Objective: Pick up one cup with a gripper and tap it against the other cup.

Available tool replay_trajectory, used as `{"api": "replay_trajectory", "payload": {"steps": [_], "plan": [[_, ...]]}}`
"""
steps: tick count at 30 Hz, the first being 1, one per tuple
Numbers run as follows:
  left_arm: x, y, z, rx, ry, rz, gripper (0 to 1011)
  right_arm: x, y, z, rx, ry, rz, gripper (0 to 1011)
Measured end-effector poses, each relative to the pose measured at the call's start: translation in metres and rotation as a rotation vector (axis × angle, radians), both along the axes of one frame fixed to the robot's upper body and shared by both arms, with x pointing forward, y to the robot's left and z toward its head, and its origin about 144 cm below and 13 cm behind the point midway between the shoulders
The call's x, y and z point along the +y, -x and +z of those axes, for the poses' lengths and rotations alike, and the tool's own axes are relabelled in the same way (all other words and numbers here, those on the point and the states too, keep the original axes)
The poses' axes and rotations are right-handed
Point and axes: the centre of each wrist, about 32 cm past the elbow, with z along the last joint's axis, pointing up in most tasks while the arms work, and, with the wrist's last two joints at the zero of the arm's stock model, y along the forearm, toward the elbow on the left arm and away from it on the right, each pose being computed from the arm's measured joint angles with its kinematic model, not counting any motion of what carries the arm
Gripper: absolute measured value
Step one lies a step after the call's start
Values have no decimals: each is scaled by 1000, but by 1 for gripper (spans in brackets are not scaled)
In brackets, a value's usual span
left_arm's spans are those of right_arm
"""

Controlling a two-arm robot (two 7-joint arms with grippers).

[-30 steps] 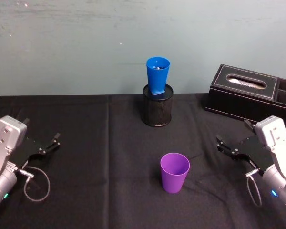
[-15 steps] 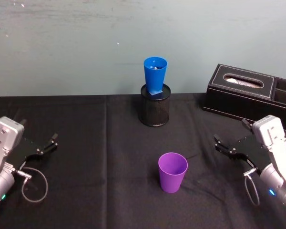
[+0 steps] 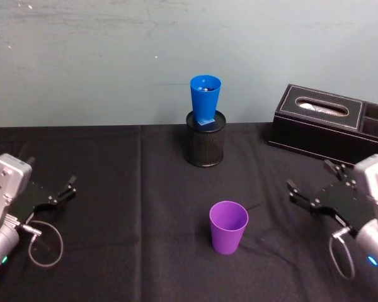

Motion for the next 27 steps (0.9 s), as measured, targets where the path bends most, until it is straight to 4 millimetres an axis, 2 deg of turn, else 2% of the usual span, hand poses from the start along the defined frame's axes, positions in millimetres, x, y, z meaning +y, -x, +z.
{"api": "replay_trajectory", "payload": {"steps": [6, 9, 13, 21, 27], "plan": [[0, 0, 0, 0, 0, 0, 1000, -25, 18, -4, 49, -48, 84, 1000], [0, 0, 0, 0, 0, 0, 1000, -40, 28, -9, 79, -65, 197, 1000], [0, 0, 0, 0, 0, 0, 1000, -49, 33, -13, 100, -75, 291, 1000], [0, 0, 0, 0, 0, 0, 1000, -44, 37, -24, 141, -115, 480, 1000], [0, 0, 0, 0, 0, 0, 1000, -35, 34, -28, 154, -156, 516, 1000]]}}
